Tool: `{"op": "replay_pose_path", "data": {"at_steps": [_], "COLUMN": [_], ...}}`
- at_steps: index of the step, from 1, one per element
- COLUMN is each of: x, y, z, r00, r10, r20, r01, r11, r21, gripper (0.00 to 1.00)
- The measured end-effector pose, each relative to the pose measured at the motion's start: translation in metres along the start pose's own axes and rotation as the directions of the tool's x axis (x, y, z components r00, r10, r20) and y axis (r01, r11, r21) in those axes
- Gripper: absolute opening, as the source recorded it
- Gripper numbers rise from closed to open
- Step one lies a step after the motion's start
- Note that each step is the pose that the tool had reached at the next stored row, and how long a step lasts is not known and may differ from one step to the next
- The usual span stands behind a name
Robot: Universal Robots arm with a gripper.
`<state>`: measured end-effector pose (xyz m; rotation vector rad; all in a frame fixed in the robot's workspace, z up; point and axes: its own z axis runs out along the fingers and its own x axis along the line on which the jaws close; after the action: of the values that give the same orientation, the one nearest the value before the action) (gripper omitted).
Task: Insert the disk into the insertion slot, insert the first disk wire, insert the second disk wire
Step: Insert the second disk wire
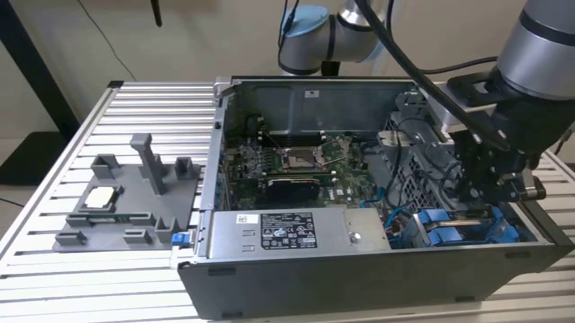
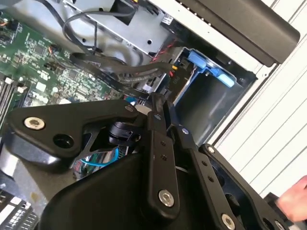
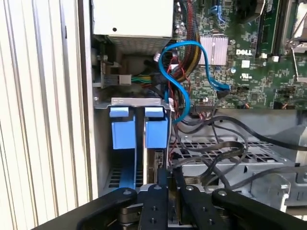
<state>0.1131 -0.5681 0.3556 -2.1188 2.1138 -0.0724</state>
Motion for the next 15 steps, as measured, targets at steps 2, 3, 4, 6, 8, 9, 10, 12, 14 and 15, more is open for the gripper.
{"op": "replay_pose_path", "data": {"at_steps": [2, 3, 4, 6, 8, 9, 10, 12, 14, 15], "x": [-0.0023, -0.0026, -0.0025, -0.0024, -0.0020, -0.0017, -0.0008, 0.0016, 0.0035, 0.0041], "y": [0.0000, -0.0002, -0.0007, -0.0025, -0.0037, -0.0039, -0.0043, -0.0058, -0.0074, -0.0080], "z": [0.0006, 0.0007, 0.0009, 0.0025, 0.0048, 0.0056, 0.0064, 0.0079, 0.0089, 0.0095], "r00": [1.0000, 0.9999, 0.9998, 0.9997, 0.9997, 0.9997, 0.9997, 0.9997, 0.9997, 0.9997], "r10": [0.000, 0.000, -0.001, -0.001, 0.000, 0.000, 0.000, 0.000, 0.000, -0.001], "r20": [-0.0085, -0.0144, -0.0203, -0.0232, -0.0230, -0.0232, -0.0232, -0.0231, -0.0231, -0.0230], "r01": [0.000, 0.000, 0.000, -0.001, -0.001, -0.001, -0.001, -0.001, -0.001, -0.001], "r11": [0.9999, 0.9997, 0.9994, 0.9990, 0.9989, 0.9989, 0.9989, 0.9989, 0.9989, 0.9989], "r21": [-0.0135, -0.0238, -0.0349, -0.0456, -0.0460, -0.0460, -0.0460, -0.0460, -0.0460, -0.0460], "gripper": [0.16, 0.16, 0.16, 0.16, 0.16, 0.16, 0.16, 0.16, 0.16, 0.16]}}
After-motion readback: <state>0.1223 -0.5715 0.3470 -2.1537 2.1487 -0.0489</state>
